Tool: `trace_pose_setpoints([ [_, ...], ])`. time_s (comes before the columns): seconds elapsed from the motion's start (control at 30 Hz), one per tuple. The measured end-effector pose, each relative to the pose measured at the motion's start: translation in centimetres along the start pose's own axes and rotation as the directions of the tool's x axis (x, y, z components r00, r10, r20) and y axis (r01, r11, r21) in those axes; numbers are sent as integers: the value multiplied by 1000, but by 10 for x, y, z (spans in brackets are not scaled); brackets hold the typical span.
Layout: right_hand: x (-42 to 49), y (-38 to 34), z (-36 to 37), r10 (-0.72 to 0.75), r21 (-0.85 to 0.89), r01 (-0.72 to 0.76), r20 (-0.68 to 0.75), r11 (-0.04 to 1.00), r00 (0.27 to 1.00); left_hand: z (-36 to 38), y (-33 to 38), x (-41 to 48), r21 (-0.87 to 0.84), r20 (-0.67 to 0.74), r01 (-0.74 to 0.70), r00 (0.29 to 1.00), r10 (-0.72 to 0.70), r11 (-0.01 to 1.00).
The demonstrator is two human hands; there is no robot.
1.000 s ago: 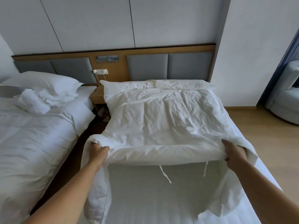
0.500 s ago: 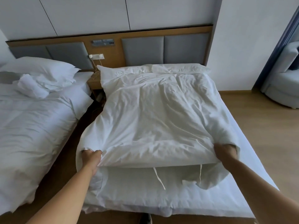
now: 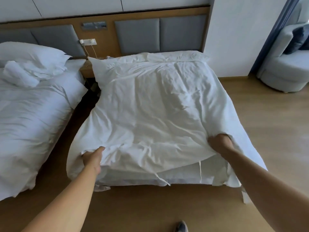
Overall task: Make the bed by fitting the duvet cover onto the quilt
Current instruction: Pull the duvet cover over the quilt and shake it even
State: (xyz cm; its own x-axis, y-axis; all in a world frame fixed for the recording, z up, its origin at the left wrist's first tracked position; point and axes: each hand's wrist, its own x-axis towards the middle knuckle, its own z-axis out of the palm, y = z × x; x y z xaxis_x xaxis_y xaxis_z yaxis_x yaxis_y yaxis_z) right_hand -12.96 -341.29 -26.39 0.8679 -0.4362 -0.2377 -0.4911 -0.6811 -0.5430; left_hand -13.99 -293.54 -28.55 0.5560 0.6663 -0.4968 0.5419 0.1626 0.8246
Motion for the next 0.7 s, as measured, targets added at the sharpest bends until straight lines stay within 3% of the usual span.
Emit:
trace_pose_setpoints([
  [0.07,-6,5,15,36,-1,-36,54,999,998,18,-12,-19,63,99,111,988,-117,992],
  [0.13,-10,6,29,29,29,-31,75,999,997,48,-27,-50,246,163,128,972,-171,961],
  [0.2,-13,6,40,21,51,-26,97,998,995,90,-37,-96,538,241,-127,970,-7,833],
  [0.23,-12,6,44,21,50,-27,116,998,993,117,-42,-119,627,369,-348,921,127,697],
  [0.3,-4,10,50,11,68,-23,171,997,985,176,-56,-164,591,705,-746,663,254,306],
  [0.33,2,12,50,4,99,-25,201,995,980,205,-63,-184,521,811,-844,537,231,131],
  [0.37,9,15,48,-8,154,-27,226,988,974,233,-70,-200,466,866,-884,460,197,16],
  [0.4,14,20,45,-24,231,-35,247,972,969,259,-76,-213,434,886,-901,424,188,-13],
  [0.47,30,39,36,-73,452,-79,310,889,948,305,-83,-227,419,854,-898,441,278,136],
  [0.5,38,50,29,-111,587,-124,347,800,931,324,-84,-229,424,808,-881,473,352,211],
  [0.57,56,80,12,-123,795,-310,430,521,894,353,-78,-227,449,739,-864,502,449,227],
  [0.6,67,100,7,-64,838,-454,493,303,868,362,-73,-225,452,733,-866,496,466,212],
  [0.63,79,121,5,25,823,-568,568,1,823,370,-68,-223,446,743,-874,481,466,192],
  [0.67,91,142,6,52,740,-594,638,-317,768,374,-64,-221,434,767,-886,459,448,165],
  [0.7,104,161,7,31,621,-538,671,-570,741,376,-60,-218,421,796,-897,437,419,137],
])
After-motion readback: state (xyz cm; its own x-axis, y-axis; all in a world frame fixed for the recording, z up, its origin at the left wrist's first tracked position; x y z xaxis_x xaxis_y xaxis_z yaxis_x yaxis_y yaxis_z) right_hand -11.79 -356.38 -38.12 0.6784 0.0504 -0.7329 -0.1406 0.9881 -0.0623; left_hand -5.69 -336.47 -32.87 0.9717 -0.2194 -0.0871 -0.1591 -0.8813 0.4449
